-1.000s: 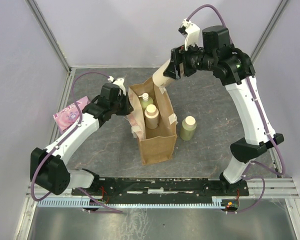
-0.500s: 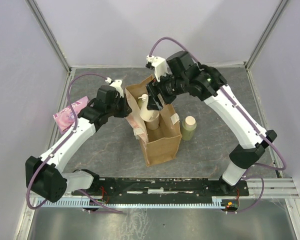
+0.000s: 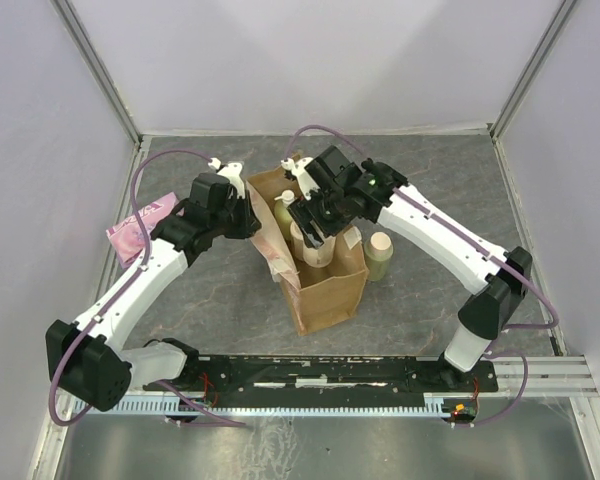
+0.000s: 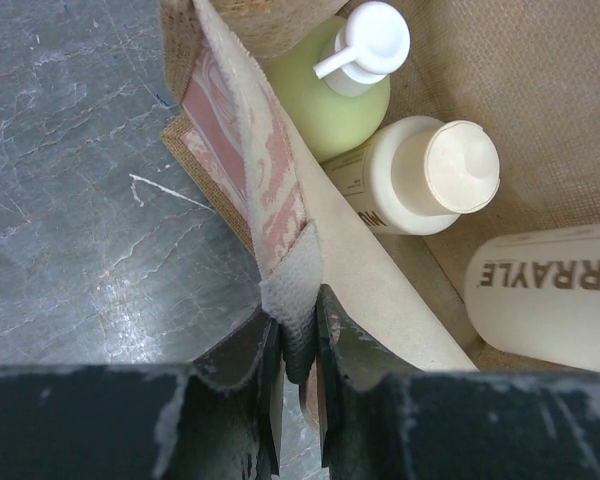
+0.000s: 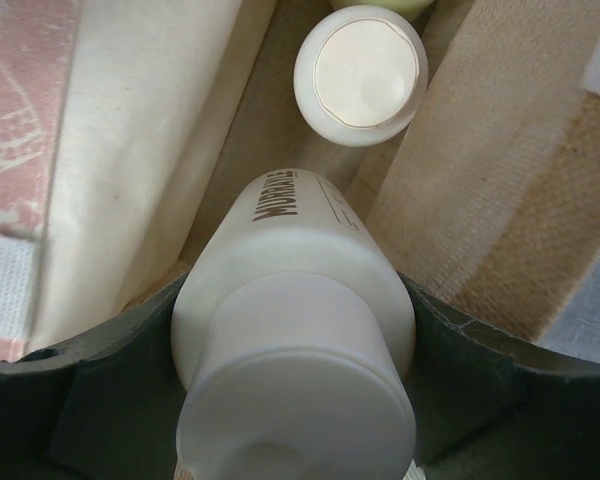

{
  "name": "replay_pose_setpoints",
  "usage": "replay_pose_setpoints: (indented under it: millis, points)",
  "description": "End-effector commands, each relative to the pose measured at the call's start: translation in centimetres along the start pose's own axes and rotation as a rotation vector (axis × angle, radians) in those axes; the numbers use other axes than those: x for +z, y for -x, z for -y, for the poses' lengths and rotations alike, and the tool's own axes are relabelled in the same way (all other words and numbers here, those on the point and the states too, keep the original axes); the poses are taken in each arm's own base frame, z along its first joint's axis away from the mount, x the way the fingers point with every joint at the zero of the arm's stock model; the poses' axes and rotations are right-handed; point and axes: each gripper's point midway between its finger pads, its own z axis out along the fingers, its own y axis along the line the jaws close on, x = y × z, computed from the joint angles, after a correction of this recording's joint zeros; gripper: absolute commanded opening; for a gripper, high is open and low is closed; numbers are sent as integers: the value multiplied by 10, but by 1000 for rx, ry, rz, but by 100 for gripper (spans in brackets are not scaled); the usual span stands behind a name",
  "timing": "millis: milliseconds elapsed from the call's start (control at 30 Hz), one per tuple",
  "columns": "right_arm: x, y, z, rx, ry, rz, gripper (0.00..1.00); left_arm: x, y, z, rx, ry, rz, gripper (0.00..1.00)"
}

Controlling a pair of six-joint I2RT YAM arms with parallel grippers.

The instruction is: Place the personal care products into the canvas bag

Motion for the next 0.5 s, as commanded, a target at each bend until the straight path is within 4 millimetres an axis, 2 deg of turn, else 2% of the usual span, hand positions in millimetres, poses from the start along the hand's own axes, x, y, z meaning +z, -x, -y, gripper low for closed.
replay_pose_setpoints:
  millis: [0, 467]
  points:
    - [-8, 42, 3, 19, -59, 218, 0, -14, -3, 6, 45, -35, -16, 19]
    - [59, 31, 21, 42, -178, 202, 0, -12, -9, 3, 39, -22, -33, 19]
